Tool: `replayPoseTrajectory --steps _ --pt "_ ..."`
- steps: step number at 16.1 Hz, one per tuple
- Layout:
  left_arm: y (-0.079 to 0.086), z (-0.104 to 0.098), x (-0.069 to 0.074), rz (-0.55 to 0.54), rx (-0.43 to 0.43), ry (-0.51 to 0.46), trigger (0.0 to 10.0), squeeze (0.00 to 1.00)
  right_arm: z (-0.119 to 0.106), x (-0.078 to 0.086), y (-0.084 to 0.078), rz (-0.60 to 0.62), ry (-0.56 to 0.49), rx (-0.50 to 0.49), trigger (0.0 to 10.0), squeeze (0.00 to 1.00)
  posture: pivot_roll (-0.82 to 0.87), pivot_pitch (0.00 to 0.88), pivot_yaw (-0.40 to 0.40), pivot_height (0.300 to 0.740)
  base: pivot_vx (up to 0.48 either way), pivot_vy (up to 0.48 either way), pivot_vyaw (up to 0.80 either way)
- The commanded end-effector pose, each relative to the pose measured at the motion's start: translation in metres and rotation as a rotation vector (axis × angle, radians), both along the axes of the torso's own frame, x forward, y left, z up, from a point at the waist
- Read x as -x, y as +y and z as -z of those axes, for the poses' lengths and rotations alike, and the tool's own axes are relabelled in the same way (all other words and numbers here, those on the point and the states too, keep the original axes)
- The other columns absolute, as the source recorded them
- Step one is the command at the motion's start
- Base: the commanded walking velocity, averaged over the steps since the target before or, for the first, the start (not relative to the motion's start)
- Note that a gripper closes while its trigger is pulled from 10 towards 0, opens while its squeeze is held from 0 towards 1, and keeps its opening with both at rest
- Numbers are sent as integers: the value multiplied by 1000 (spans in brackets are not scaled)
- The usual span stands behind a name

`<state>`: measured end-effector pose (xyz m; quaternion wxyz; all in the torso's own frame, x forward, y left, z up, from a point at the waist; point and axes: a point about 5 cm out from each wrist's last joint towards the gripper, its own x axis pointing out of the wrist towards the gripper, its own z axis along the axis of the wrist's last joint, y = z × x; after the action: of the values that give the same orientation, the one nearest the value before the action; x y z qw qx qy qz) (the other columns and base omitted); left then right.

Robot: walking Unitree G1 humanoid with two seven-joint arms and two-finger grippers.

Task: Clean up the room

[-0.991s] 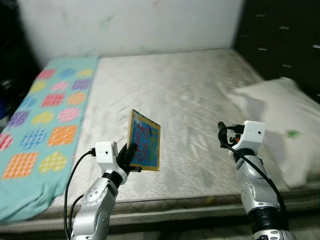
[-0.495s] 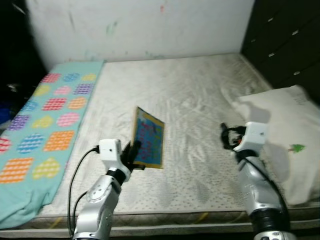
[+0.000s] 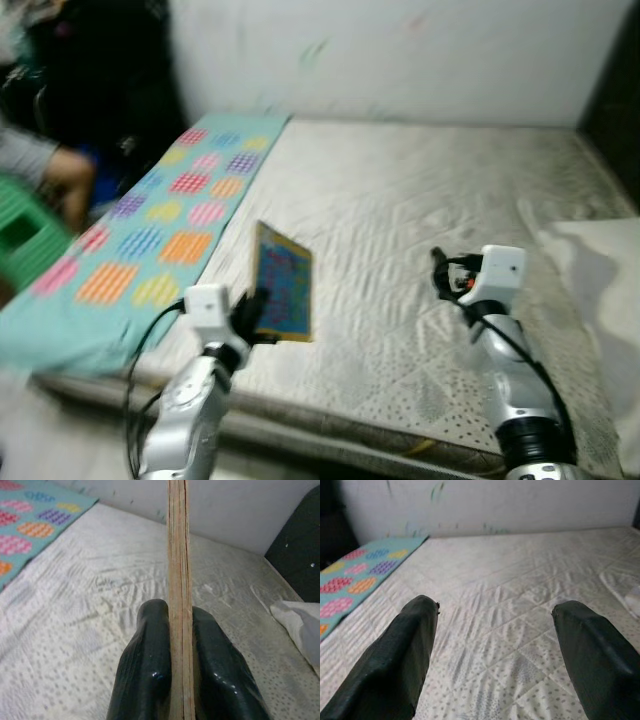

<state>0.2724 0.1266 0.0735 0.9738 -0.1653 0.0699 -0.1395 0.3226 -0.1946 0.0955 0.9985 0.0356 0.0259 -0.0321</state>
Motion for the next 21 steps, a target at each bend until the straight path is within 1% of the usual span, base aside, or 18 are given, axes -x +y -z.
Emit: replayPoseTrajectory --steps 1,8,10,12,14,21 --pt "5 -8 -4 -14 -9 -34 10000 0 -3 -3 6 -16 -8 -3 10000 0 -87 0 53 740 0 -326 0" --pt "4 -7 -4 -13 -8 -29 10000 0 -1 -3 4 -4 1 -1 10000 0 -90 0 53 740 0 -275 0" --pt "4 -7 -5 -13 -9 -28 10000 0 -1 -3 4 2 7 -19 10000 0 -89 0 53 740 0 0 0" --pt "4 -7 -4 -14 -7 -27 10000 0 -1 -3 3 3 7 -19 10000 0 -89 0 52 740 0 0 -800" --pt "4 -7 -4 -14 -7 -26 10000 0 -1 -3 3 4 7 -18 10000 0 -89 0 52 740 0 0 -438" --pt "3 -7 -5 -8 -6 -25 10000 0 0 -3 2 9 10 -14 10000 0 -90 0 50 740 0 0 0"
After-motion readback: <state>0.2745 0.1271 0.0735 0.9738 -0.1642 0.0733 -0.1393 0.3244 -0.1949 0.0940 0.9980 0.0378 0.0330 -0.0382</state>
